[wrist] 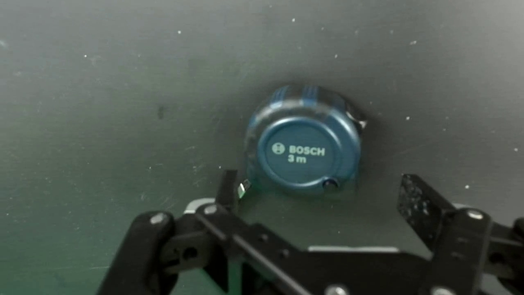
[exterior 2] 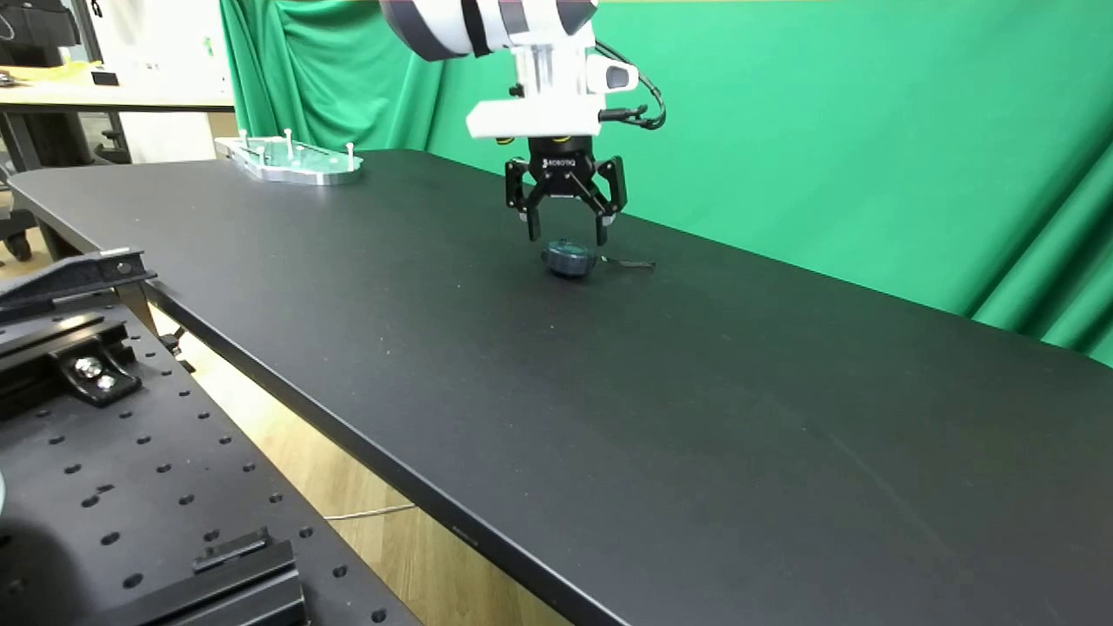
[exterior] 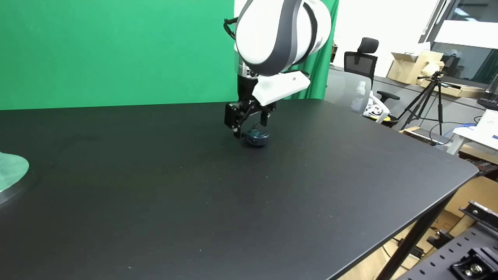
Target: Move the tape backward
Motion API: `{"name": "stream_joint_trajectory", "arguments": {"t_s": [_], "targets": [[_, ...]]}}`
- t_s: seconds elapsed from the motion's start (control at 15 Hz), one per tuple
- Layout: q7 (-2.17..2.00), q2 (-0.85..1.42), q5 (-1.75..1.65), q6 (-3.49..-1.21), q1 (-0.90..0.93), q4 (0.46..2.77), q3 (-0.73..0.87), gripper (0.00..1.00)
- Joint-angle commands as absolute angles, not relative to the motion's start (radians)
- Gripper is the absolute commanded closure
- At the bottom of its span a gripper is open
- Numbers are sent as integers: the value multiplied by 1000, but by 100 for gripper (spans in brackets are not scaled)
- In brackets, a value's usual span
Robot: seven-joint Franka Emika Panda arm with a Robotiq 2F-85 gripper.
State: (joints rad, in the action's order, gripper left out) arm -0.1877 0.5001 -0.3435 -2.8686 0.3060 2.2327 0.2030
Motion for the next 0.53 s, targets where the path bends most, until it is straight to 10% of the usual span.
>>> {"name": "stream_joint_trajectory", "arguments": {"t_s": [0.0, 0.47], "targets": [[-227, 426, -309, -2759, 315, 2256, 187, 0], [-290, 323, -322, -2644, 299, 2286, 140, 0]]}}
